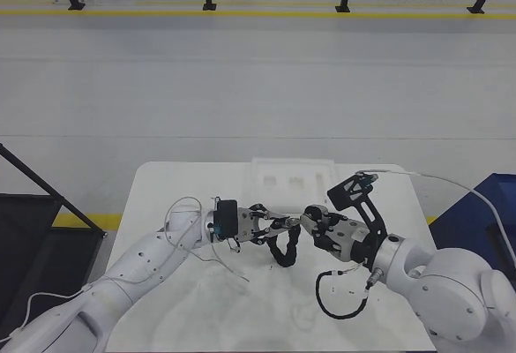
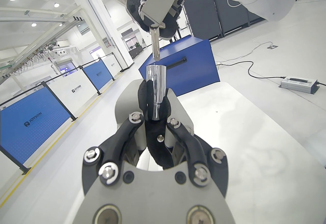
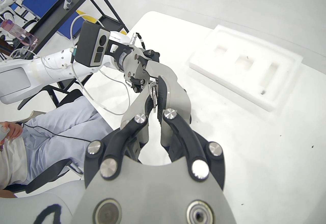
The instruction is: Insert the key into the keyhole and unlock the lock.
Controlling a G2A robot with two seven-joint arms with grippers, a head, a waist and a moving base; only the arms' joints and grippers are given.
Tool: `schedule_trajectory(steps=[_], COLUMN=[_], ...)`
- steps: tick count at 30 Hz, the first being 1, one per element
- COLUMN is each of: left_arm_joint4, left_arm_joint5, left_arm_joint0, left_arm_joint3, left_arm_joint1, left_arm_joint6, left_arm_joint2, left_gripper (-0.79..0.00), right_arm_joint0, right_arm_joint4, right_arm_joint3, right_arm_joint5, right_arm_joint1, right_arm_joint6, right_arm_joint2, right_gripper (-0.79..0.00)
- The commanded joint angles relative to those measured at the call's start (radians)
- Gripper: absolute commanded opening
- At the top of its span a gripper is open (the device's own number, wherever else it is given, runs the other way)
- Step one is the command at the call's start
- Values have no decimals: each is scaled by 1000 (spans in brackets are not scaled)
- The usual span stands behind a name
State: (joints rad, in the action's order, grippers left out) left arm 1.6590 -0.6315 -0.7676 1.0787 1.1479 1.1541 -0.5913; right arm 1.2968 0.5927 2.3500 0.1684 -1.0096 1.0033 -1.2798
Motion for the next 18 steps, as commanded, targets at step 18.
schedule_trajectory(steps=[18], left_arm_joint4=[33], left_arm_joint5=[-12], left_arm_joint0=[-1], left_arm_joint3=[-9], left_arm_joint1=[11], left_arm_joint6=[9], left_arm_joint2=[-13], left_gripper=[-785], right_arm_joint0=[-8], right_arm_joint4=[6], right_arm_joint3=[0], right_arm_joint5=[17], right_arm_joint1=[-1], right_arm_joint6=[18], right_arm_joint2=[8], right_gripper=[-785])
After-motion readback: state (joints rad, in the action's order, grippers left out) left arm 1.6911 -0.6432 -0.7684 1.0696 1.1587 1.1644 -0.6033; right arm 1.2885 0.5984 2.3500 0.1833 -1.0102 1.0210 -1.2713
